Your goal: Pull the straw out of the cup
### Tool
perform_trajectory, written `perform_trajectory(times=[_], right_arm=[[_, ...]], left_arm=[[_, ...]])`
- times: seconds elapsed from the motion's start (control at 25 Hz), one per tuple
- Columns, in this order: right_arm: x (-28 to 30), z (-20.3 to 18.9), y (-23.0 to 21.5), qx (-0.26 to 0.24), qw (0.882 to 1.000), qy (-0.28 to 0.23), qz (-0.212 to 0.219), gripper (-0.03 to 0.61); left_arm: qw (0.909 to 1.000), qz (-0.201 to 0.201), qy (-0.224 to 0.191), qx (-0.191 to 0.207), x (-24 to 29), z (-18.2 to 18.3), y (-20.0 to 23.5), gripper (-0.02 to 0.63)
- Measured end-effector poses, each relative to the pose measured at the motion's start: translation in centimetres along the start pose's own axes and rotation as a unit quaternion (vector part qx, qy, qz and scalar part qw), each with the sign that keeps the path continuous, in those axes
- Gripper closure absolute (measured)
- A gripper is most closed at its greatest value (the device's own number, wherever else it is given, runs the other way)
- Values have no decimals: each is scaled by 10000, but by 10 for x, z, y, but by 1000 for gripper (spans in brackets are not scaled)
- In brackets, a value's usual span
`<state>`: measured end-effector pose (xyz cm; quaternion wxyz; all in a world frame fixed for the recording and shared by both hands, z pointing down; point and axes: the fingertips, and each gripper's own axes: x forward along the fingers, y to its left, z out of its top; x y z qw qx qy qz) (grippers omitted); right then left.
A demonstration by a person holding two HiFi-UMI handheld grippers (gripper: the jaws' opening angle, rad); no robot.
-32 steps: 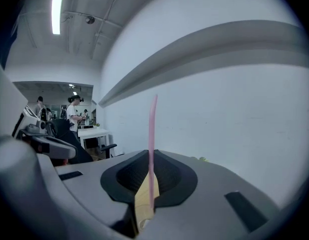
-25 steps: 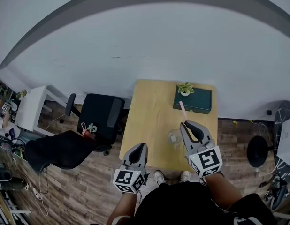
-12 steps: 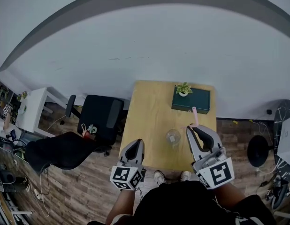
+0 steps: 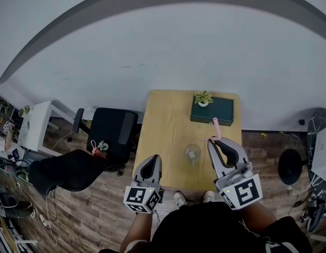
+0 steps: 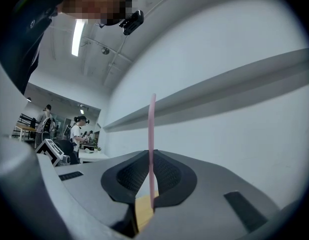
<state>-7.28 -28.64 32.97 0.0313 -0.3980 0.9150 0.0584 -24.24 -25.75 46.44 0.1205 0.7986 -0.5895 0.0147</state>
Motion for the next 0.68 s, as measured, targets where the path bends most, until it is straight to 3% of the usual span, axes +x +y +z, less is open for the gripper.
perform_trajectory(times=[0.68], right_arm=[[4,-17,-6,44,9998,189,-78,534]], left_arm=[[9998,186,-9,49,-6,1,5,595]])
